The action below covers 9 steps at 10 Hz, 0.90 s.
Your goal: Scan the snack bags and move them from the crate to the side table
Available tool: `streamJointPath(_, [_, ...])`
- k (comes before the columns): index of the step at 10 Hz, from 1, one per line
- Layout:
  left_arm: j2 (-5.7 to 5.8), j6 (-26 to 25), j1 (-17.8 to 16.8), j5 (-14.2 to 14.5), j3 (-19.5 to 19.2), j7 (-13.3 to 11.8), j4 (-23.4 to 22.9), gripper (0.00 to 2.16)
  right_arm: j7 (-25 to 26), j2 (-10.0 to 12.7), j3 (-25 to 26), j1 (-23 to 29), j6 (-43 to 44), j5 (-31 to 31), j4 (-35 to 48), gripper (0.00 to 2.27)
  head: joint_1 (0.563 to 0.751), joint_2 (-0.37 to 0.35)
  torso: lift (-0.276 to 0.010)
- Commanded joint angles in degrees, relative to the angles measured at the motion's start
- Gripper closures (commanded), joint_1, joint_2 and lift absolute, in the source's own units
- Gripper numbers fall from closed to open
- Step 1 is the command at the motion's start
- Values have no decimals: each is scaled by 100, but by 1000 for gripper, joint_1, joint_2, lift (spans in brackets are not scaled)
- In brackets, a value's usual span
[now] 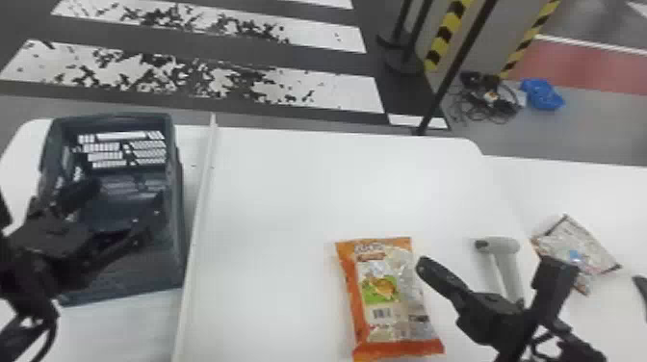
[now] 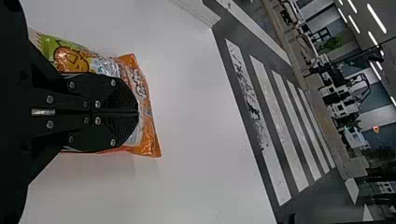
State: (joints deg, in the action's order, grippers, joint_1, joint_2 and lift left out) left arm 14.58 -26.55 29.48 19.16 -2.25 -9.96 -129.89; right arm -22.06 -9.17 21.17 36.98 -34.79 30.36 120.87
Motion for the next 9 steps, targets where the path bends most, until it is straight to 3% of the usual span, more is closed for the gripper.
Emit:
streamJointPath(1, [1,22,14,0,-12,-6,-10,70,-17,73,-139,11,20,5,-11,2250,695,-166,-87])
streamJointPath(9, [-25,57,14,0,5,3,-1,70,-26,126,-658,-103,407,-39,-758,2250,695,-99,-87])
